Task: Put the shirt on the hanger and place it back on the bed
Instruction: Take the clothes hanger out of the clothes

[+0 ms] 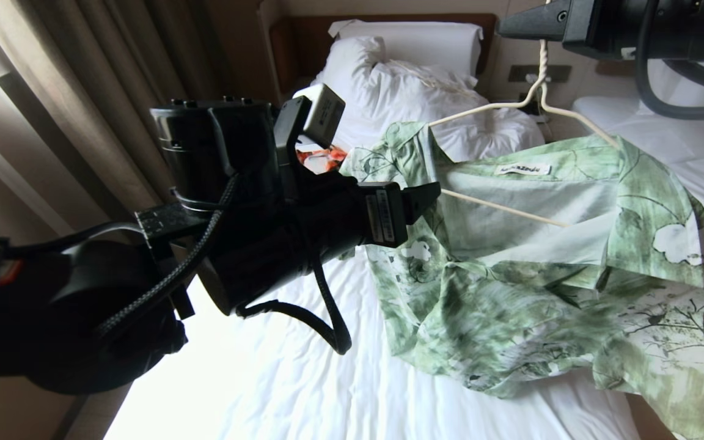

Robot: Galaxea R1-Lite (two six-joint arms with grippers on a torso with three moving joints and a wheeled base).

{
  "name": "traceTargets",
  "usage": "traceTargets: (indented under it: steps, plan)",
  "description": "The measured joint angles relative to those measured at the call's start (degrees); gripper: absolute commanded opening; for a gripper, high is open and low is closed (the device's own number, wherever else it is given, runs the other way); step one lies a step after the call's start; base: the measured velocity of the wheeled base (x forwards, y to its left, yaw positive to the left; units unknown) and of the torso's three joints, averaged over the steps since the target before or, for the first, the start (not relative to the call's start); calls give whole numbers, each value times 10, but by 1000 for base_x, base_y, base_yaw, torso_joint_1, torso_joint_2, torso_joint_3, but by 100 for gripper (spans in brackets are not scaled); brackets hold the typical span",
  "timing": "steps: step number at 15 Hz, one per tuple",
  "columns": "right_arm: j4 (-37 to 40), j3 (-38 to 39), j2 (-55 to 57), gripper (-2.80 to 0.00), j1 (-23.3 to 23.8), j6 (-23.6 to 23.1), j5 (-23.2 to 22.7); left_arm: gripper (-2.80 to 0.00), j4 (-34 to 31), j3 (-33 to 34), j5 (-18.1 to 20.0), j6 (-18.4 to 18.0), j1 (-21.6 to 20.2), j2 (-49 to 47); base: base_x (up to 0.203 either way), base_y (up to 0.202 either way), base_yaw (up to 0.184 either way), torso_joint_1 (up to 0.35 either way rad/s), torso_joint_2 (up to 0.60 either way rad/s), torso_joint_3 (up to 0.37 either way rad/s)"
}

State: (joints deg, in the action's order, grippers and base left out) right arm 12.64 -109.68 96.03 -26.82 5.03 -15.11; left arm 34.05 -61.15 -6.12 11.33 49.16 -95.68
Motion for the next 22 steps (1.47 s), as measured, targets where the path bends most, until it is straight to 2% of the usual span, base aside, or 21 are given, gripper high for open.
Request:
traceTargets:
  steps: [2, 4, 10, 19, 20, 22]
  plan:
    - [18, 2, -4, -280, 7, -16, -49, 0, -1, -1, -15, -1, 1, 1, 0, 0, 0, 0, 0, 0]
    - [22, 3, -7, -280, 11, -24, -70, 0, -2, -1, -25, -3, 2, 7, 0, 0, 0, 0, 0, 0]
    - [34, 4, -18, -280, 10, -26, -71, 0, -1, 2, -38, -4, 6, 14, 0, 0, 0, 0, 0, 0]
    - [34, 3, -24, -280, -8, -26, -71, 0, -1, -36, -55, -5, 58, -18, 0, 0, 0, 0, 0, 0]
    - [34, 2, -26, -280, -9, -26, -71, -280, 0, -38, -61, -5, 60, -24, 0, 0, 0, 0, 0, 0]
    - [34, 2, -29, -280, -9, -26, -71, -280, 0, -42, -70, -5, 61, -33, 0, 0, 0, 0, 0, 0]
